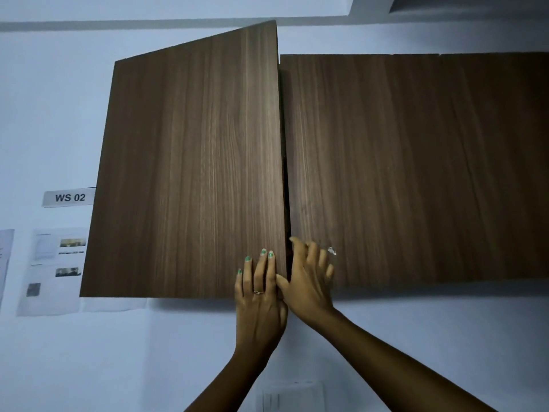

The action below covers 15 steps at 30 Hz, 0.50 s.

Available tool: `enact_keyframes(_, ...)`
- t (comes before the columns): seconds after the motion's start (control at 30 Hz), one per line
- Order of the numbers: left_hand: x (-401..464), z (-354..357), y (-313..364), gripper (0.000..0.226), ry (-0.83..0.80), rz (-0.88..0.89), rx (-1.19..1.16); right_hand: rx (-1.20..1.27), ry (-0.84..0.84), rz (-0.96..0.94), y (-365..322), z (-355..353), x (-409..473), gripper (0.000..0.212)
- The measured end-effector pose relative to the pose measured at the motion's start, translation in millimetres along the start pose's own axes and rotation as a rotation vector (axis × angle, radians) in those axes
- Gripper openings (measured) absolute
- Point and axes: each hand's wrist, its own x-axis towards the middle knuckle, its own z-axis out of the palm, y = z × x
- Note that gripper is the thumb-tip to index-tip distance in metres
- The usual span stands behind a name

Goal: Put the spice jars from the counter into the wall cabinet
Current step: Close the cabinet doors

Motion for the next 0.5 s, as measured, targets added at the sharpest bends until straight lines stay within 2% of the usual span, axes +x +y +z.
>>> enact_keyframes(0.13, 5.8, 21.4, -3.7, 0.095, -0.044, 0.08, -0.071, -0.19, -0.026, -0.094, 18.8, 15.9, 14.1, 0.087)
enact_keyframes(0.27, 11.3, 39.5, -17.6, 0.094, -0.082, 0.234, -0.172, -0.227, -0.039, -0.007, 41.2, 33.4, 20.0, 0.097)
enact_keyframes(0.5, 21.3, 68.5, -26.9, 0.094, -0.169, 0.321, -0.179, -0.231, -0.003, 0.065, 63.6, 76.9, 26.4, 0.089)
